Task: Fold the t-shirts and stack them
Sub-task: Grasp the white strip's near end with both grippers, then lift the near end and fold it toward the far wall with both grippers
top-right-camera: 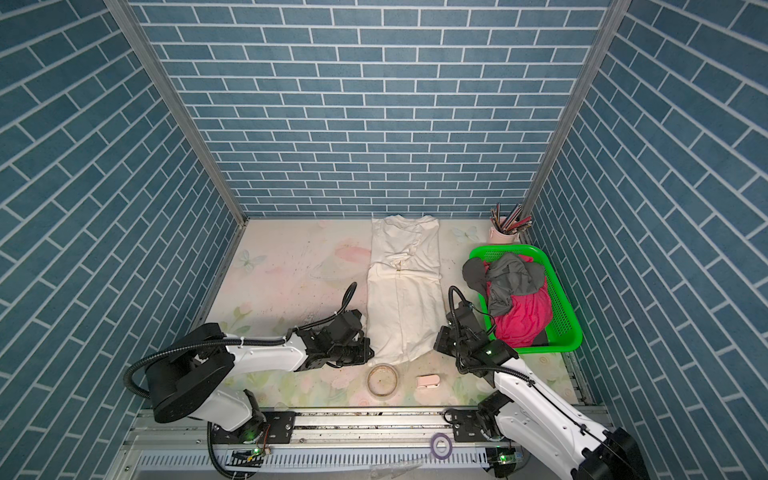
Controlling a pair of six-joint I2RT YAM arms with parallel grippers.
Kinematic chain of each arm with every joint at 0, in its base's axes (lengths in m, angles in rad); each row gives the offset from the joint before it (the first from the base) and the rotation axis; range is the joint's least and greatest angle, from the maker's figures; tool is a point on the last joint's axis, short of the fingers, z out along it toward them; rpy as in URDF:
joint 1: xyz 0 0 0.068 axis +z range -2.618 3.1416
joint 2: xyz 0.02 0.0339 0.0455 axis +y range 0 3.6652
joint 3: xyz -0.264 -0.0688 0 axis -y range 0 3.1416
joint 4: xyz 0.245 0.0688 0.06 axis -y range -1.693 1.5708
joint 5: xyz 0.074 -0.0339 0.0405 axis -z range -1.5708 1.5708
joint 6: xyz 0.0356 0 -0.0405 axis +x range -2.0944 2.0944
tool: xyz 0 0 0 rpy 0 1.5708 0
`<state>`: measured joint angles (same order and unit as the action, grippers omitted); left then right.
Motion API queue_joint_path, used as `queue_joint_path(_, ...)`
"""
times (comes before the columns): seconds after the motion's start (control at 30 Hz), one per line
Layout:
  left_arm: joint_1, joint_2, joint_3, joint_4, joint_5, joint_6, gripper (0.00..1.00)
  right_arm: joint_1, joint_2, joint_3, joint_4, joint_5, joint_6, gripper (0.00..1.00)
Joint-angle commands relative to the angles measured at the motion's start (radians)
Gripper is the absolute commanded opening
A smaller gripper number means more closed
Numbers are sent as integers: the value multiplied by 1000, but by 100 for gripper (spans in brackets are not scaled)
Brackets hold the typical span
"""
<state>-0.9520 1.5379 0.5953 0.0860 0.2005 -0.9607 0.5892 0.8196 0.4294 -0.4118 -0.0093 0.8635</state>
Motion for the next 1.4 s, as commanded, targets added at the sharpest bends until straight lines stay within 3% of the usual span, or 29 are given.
queue_joint_path(0.0,-14,36,-24,-196,-85,43,0,0,-16,4,-13,32,-9,0)
queue_joint_path(0.47,5,-150,135,-454,-135,111,0,41,10,101,-87,31,-68,0)
queue_joint_path(0.73,7,-270,139,-531,-101,92,0,189,10,185,-196,136,-9,0)
queue_joint_path(0.93,7,-380,86,-540,-80,40,0,338,-39,171,-258,207,129,0)
queue_joint_path(1.1,-3,-499,67,-573,-65,-13,0,493,-55,238,-391,331,243,0)
queue_joint_path(1.37,0,-548,117,-557,-18,-42,0,528,-51,346,-479,447,239,0)
